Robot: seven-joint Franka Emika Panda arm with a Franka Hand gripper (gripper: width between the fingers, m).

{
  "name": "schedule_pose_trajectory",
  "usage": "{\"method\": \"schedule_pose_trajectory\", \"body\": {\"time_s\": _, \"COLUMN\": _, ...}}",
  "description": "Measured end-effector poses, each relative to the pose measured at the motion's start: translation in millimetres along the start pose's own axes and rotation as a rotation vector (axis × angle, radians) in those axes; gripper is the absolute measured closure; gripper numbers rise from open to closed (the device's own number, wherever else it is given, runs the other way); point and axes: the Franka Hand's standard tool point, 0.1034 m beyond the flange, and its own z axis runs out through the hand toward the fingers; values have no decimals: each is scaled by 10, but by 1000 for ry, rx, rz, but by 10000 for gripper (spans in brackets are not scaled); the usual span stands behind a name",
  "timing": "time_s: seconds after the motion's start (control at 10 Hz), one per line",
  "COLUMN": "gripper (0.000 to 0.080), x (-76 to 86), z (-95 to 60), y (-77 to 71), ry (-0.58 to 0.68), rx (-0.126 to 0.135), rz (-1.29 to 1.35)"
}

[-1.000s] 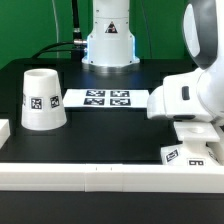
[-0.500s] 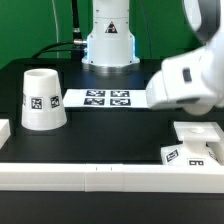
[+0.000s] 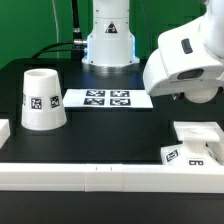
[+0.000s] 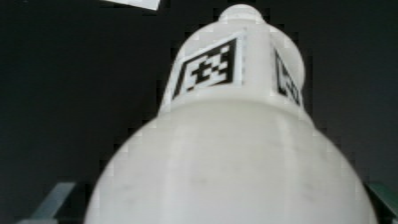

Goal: Assemble lamp

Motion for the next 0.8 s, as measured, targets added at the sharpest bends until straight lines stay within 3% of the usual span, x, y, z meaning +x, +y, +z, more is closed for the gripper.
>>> {"method": "schedule_pose_trajectory", "body": {"time_s": 0.1, "gripper": 223, "x": 110, "z": -59, "y": 0, "ry": 83, "rx": -2, "rz": 1}}
{"method": "schedule_pose_trajectory", "body": {"time_s": 0.2, "gripper": 223, "x": 104, "z": -115, "y": 11, "ry": 146, "rx": -6, "rz": -10}}
{"method": "schedule_pose_trajectory", "body": {"time_s": 0.5, "gripper": 223, "x": -61, "z": -573, "y": 82, "ry": 340, "rx": -25, "rz": -48}}
{"method": "schedule_pose_trajectory", "body": {"time_s": 0.6, "gripper": 223, "x": -106, "z": -637, "y": 69, "ry": 351, "rx": -26, "rz": -48}}
{"method": "schedule_pose_trajectory", "body": {"time_s": 0.8, "gripper": 223, "x": -5, "z": -705, "y": 83, "ry": 492, "rx": -34, "rz": -45}}
